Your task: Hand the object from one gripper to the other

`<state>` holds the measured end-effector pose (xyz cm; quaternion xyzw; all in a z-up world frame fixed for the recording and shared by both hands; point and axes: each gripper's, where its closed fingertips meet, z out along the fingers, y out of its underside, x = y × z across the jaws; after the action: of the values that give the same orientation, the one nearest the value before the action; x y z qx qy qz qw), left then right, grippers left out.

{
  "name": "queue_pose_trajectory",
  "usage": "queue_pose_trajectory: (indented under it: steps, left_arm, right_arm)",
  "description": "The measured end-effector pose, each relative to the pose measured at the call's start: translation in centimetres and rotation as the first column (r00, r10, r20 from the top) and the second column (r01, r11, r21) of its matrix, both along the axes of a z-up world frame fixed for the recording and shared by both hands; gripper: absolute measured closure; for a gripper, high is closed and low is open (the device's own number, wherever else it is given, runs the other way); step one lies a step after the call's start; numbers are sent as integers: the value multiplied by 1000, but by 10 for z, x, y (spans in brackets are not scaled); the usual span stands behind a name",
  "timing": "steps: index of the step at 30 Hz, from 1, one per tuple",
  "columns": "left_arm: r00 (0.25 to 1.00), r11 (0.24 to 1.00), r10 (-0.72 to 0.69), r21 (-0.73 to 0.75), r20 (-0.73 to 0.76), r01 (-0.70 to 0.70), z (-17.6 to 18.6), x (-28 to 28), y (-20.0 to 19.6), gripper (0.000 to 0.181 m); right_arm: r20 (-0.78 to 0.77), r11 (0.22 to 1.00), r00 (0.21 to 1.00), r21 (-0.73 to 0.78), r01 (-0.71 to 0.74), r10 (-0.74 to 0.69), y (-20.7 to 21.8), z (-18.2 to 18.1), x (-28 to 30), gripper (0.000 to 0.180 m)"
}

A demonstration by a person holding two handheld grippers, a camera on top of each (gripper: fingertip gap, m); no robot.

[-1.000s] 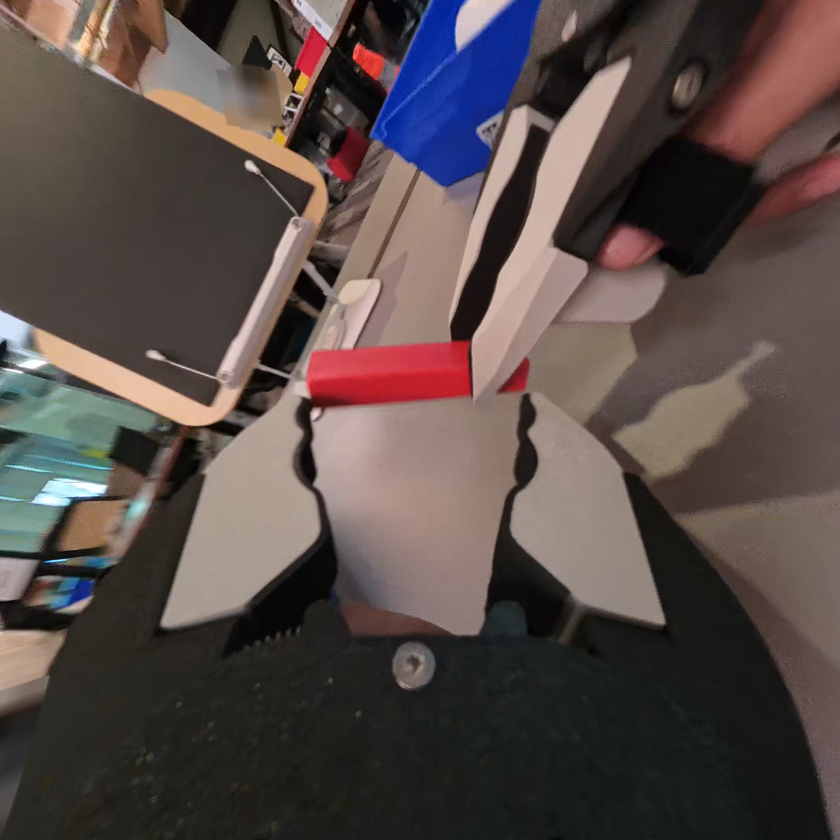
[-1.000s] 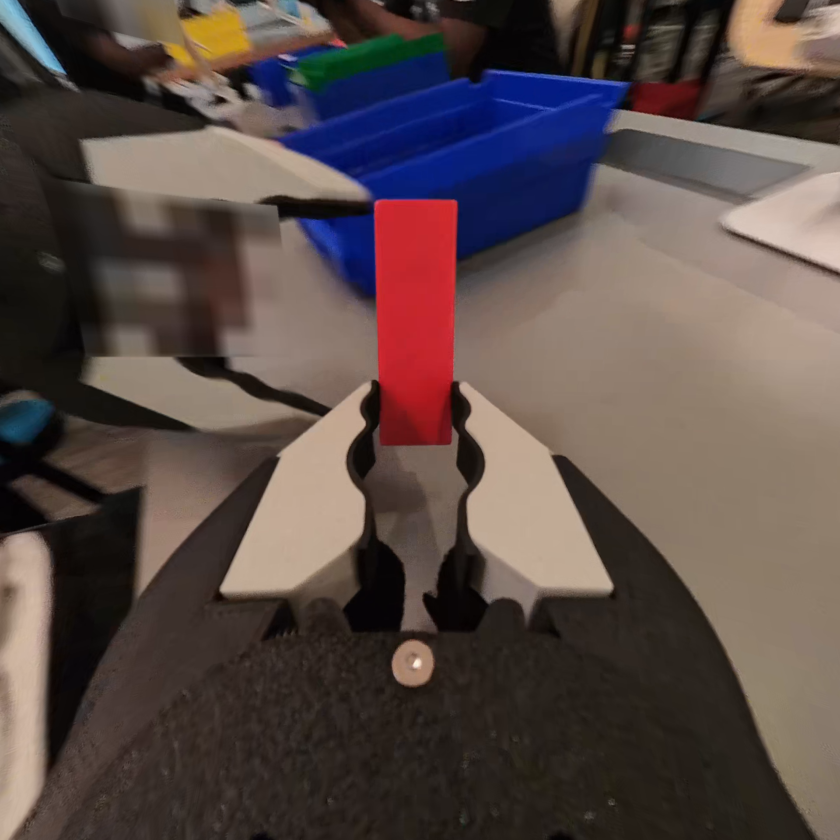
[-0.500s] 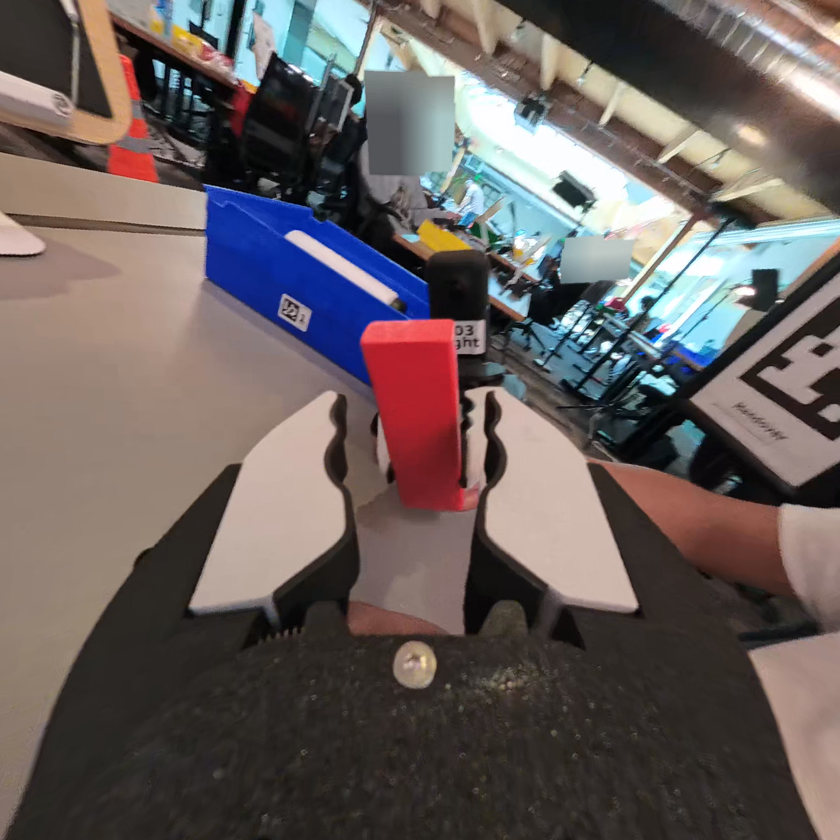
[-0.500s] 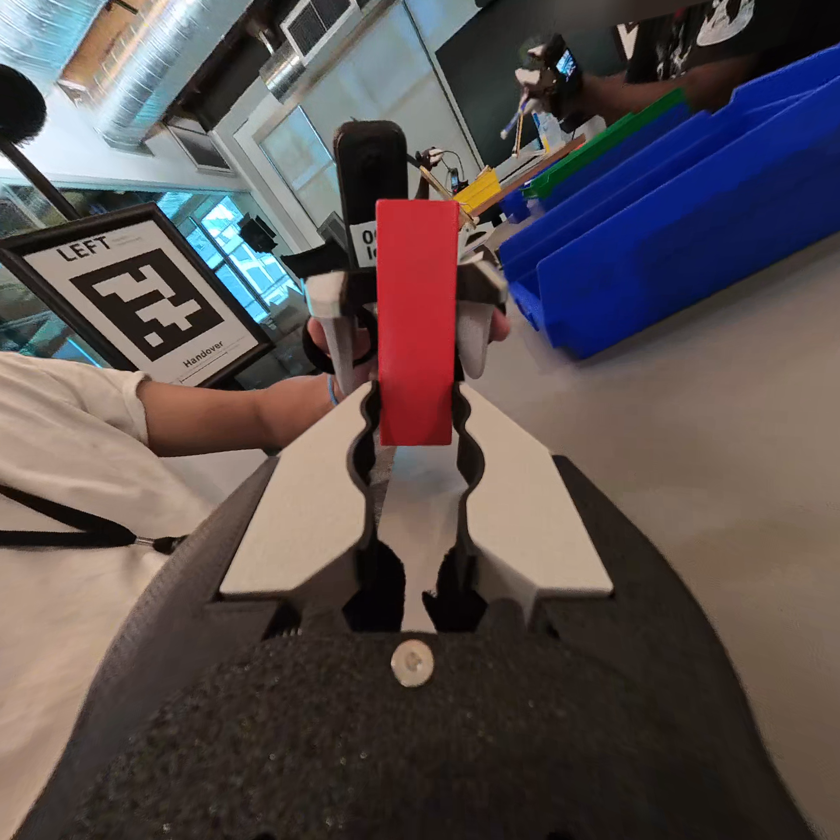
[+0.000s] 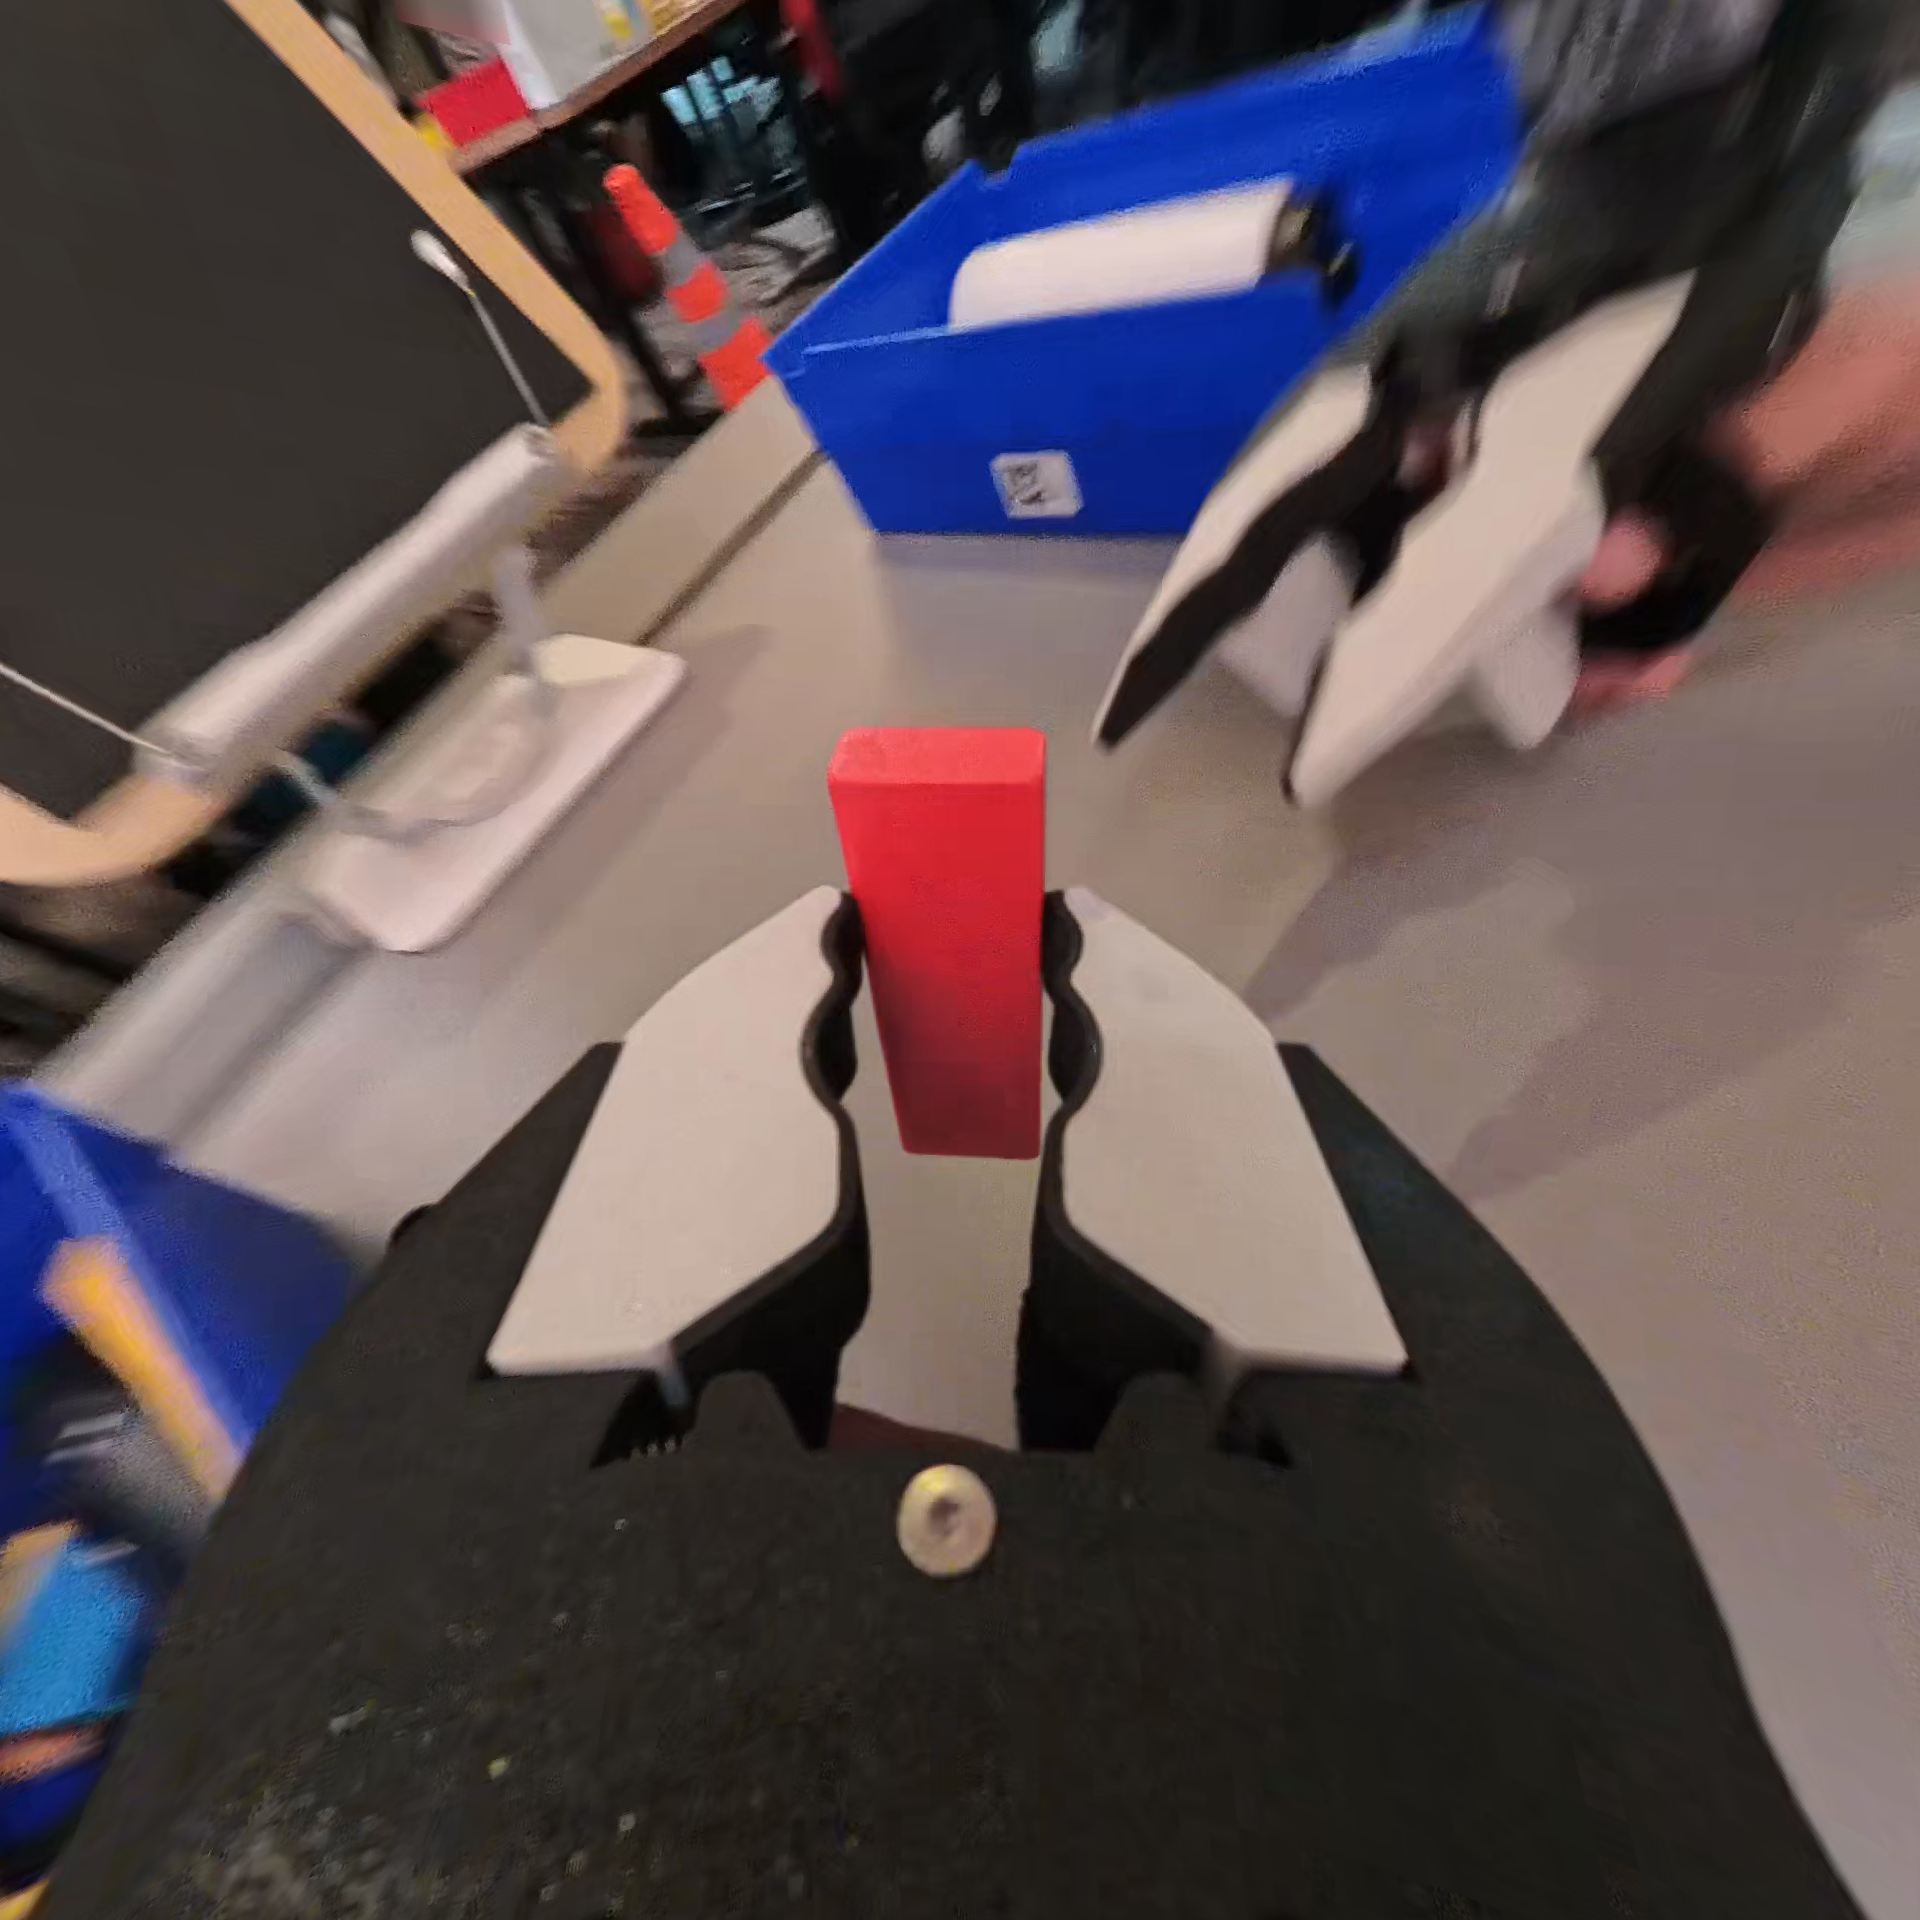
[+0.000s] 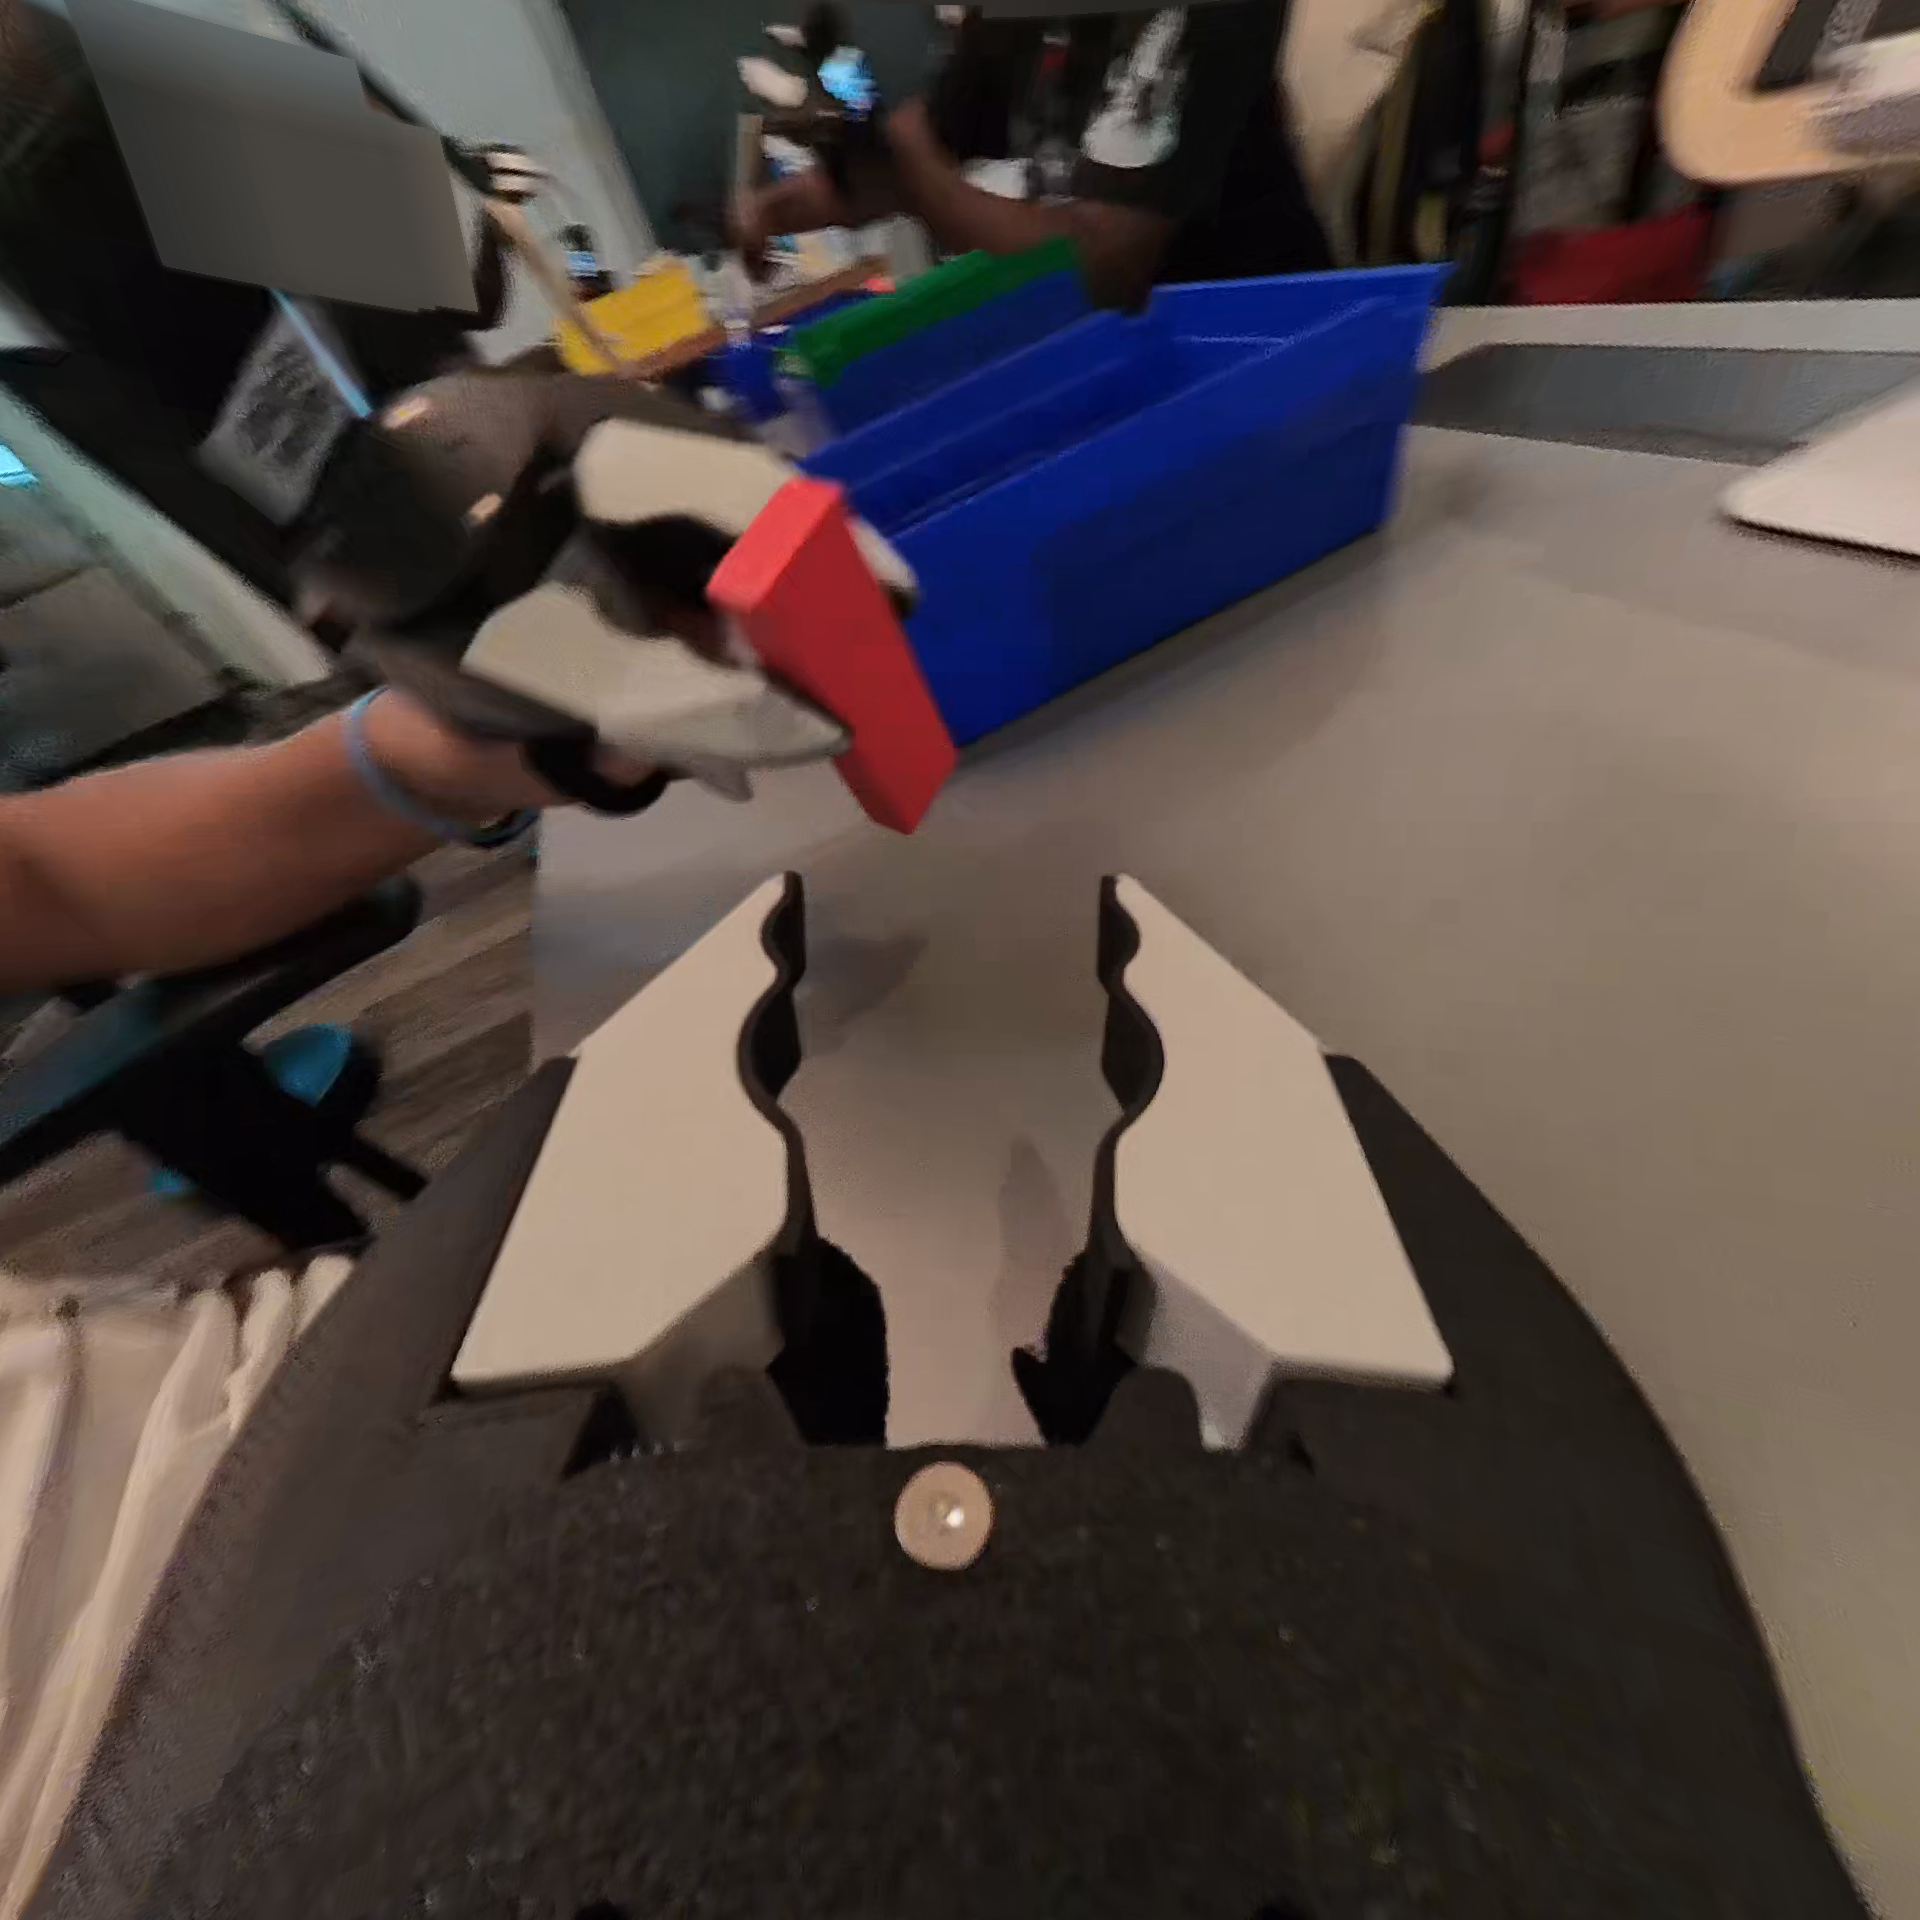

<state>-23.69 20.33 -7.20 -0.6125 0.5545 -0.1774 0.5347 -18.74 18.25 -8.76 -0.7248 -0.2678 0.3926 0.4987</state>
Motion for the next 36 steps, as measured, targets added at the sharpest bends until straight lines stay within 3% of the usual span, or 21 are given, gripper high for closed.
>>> queue_pose_trajectory:
  steps: [6, 9, 10, 11, 14, 17, 20, 23, 25, 27, 30, 36]
  left_arm:
    - [942, 894, 211, 442, -262, -77, -10, -4, -1, 148]
    - [926, 866, 257, 491, -276, -94, -11, -2, -5, 148]
    - [925, 863, 265, 494, -272, -102, -9, -2, -5, 148]
    - [921, 857, 276, 504, -275, -106, -9, -1, -5, 148]
    - [922, 847, 281, 521, -267, -107, -11, 0, -4, 148]
    - [964, 923, 186, 369, -189, -106, -18, 3, -15, 143]
    - [995, 996, 94, -2, 14, -94, -4, 7, -25, 129]
    - [976, 922, 99, -386, 193, -17, 8, 5, -21, 111]
    - [964, 853, 104, -520, 246, 40, 6, 4, -18, 100]
    - [961, 851, 118, -524, 249, 31, 2, 3, -11, 88]
    - [970, 898, 115, -440, 216, -8, 0, 4, -6, 77]
    - [973, 870, 37, -486, 230, 82, -3, 16, -14, 72]
  right_arm:
    - [78, 997, 995, -43, 60, -56, -6, 37, -26, 137]
    - [159, 993, 984, -73, 94, -81, -6, 24, -43, 138]
    - [172, 991, 981, -75, 107, -93, -4, 21, -46, 142]
    - [172, 991, 979, -59, 121, -110, -2, 20, -46, 163]
    - [162, 991, 980, -49, 124, -114, 0, 18, -46, 164]
    - [267, 984, 947, 46, 172, -178, 9, 8, -29, 164]
    - [387, 945, 876, 262, 196, -289, 20, 9, -2, 164]
    - [476, 839, 790, 537, 87, -386, 17, 19, 7, 164]
    - [550, 732, 678, 681, -25, -488, 13, 21, 7, 164]
    - [584, 659, 605, 742, -126, -541, 6, 20, -3, 164]
    - [581, 611, 610, 768, -191, -539, -7, 22, -25, 164]
    - [561, 611, 636, 772, -173, -530, -19, 27, -26, 164]
